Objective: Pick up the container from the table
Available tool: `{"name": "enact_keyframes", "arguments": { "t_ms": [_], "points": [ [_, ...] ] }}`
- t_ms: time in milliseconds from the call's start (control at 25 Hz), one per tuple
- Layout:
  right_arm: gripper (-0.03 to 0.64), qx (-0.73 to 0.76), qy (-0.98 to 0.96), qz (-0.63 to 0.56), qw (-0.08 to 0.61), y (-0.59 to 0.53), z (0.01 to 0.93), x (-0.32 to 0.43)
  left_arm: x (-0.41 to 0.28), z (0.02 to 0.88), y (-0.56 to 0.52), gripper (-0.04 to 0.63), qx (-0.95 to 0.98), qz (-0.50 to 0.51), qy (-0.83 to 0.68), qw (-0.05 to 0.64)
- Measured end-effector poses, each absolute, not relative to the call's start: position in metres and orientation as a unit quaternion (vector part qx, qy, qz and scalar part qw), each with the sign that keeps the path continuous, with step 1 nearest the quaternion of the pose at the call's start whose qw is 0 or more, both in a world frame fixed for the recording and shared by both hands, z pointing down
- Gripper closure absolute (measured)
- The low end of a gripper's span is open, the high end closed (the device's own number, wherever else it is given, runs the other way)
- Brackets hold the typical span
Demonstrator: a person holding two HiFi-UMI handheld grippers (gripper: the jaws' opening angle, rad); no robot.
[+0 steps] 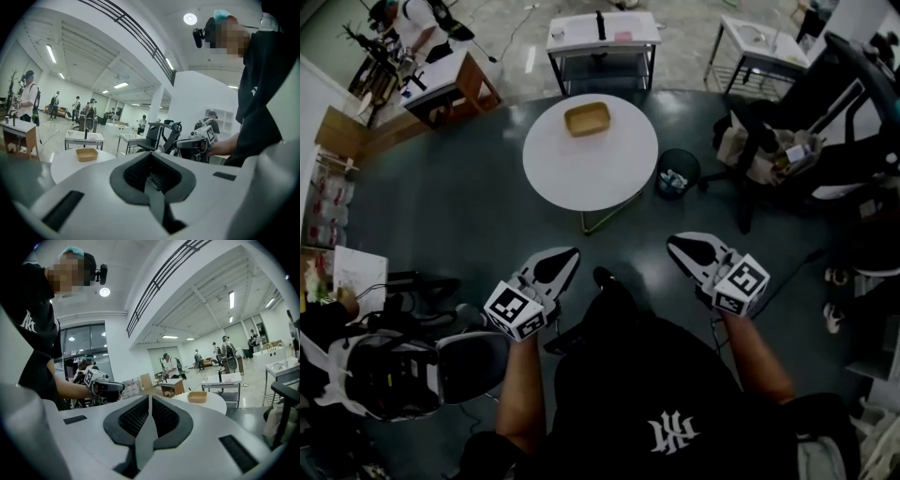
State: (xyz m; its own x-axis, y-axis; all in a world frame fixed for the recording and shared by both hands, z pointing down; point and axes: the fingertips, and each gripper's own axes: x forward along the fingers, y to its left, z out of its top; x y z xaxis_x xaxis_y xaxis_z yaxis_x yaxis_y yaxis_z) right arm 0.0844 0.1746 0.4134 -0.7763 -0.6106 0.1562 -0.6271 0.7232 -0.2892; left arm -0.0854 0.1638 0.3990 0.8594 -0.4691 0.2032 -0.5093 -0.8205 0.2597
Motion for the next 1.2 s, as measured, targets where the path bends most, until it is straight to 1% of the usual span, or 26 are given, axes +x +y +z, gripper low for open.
{"name": "enact_keyframes", "arguments": {
  "t_ms": [280, 640, 840, 960, 1200],
  "points": [
    [0.571, 0.320, -0.932, 0.162, 0.047, 0.083, 0.411, 0.057, -0.109, 0.397, 0.079, 0.591, 0.952, 0.059, -0.251, 0.163],
    [0.569, 0.335, -0.926, 0.172, 0.038, 0.005, 0.403, 0.039, -0.144, 0.398, 0.003, 0.591, 0.952, 0.058, -0.244, 0.174],
    [0.570, 0.329, -0.926, 0.181, 0.034, -0.020, 0.402, 0.031, -0.152, 0.410, -0.028, 0.591, 0.953, 0.048, -0.248, 0.168],
    [0.570, 0.317, -0.930, 0.184, 0.037, -0.037, 0.409, 0.025, -0.151, 0.412, -0.043, 0.591, 0.947, 0.045, -0.260, 0.185],
    [0.569, 0.270, -0.942, 0.195, 0.031, -0.087, 0.413, 0.021, -0.146, 0.413, -0.074, 0.591, 0.934, 0.060, -0.298, 0.190]
  ]
}}
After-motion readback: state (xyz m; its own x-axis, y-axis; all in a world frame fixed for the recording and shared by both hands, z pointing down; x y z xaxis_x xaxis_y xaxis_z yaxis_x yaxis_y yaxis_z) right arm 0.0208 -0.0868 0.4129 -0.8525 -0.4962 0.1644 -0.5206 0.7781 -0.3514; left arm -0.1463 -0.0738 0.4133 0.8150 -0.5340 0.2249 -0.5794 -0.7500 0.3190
